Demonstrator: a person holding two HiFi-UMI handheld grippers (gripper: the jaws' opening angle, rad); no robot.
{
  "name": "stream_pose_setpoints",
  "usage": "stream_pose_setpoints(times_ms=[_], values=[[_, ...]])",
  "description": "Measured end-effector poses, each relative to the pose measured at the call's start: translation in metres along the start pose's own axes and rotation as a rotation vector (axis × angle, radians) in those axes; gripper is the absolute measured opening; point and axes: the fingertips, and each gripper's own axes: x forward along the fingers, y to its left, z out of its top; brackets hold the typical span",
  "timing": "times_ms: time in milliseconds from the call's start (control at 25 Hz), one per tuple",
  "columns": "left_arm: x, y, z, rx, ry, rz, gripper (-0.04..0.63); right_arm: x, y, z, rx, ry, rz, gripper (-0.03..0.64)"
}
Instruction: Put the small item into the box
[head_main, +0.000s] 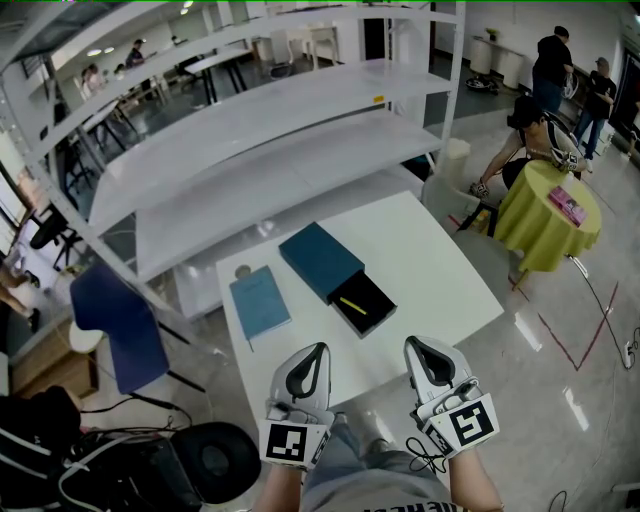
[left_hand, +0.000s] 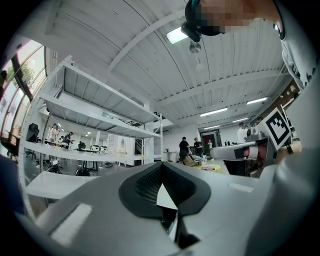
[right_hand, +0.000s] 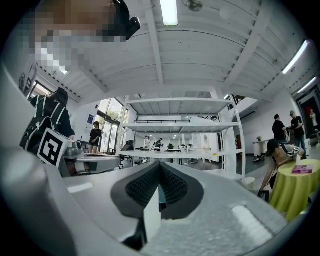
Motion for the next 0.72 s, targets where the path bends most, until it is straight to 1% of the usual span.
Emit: stream_pose_setpoints(times_ms=[720], values=[[0.0045,0.0037,-0.0074,0.0,0.014,0.008,0.02,0.0068,-0.0034,-0.0048,0.008,-0.005,-0.001,0.003]])
